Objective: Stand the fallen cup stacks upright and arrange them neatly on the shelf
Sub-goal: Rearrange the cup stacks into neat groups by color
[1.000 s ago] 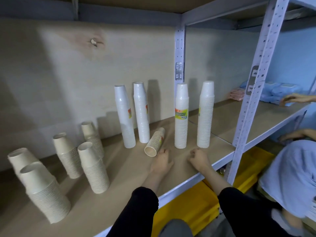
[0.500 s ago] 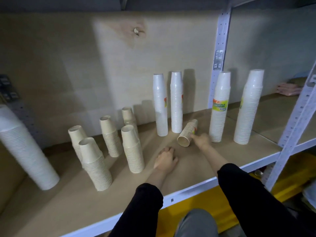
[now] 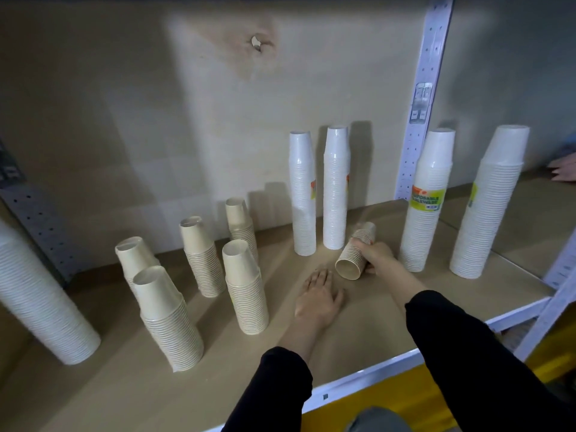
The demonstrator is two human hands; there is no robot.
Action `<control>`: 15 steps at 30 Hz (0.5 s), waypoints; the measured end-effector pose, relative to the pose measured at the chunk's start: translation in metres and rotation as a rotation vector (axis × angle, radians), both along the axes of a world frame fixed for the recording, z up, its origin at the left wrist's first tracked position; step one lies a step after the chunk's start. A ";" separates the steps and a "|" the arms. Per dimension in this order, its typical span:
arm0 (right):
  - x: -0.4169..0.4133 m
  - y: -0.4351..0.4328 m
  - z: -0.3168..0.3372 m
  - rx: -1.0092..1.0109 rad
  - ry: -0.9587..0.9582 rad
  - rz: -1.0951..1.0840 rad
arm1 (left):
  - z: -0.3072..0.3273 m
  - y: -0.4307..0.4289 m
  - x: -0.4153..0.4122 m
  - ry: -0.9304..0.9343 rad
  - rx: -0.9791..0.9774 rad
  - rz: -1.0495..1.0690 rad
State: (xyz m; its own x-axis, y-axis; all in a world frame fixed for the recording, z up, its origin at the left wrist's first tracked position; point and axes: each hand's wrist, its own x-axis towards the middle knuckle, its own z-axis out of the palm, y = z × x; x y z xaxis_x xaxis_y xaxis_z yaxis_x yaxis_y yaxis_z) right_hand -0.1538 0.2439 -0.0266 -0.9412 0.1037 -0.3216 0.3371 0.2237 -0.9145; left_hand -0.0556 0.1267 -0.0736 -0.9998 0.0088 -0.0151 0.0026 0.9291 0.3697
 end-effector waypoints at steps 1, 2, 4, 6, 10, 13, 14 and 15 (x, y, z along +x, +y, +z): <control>-0.002 -0.002 0.000 -0.017 -0.022 0.000 | 0.000 0.000 0.000 -0.001 -0.005 0.000; -0.002 -0.003 0.001 -0.042 -0.041 -0.004 | -0.001 0.000 0.000 -0.001 -0.010 0.000; -0.004 -0.005 0.001 -0.137 -0.074 -0.028 | -0.001 0.000 0.000 0.002 -0.018 -0.001; -0.004 -0.005 0.000 -0.227 -0.087 -0.068 | -0.001 0.000 0.000 0.006 -0.018 -0.002; 0.004 -0.007 -0.004 -0.185 0.012 -0.140 | 0.000 -0.001 0.001 0.011 -0.023 -0.007; 0.021 -0.009 -0.003 -0.052 0.240 -0.158 | 0.000 -0.001 0.000 0.010 -0.019 -0.007; 0.026 -0.010 -0.001 -0.021 0.326 -0.151 | 0.000 0.000 0.000 0.009 -0.020 -0.007; 0.031 -0.011 0.000 0.008 0.406 -0.148 | 0.000 0.000 0.000 0.009 -0.023 -0.008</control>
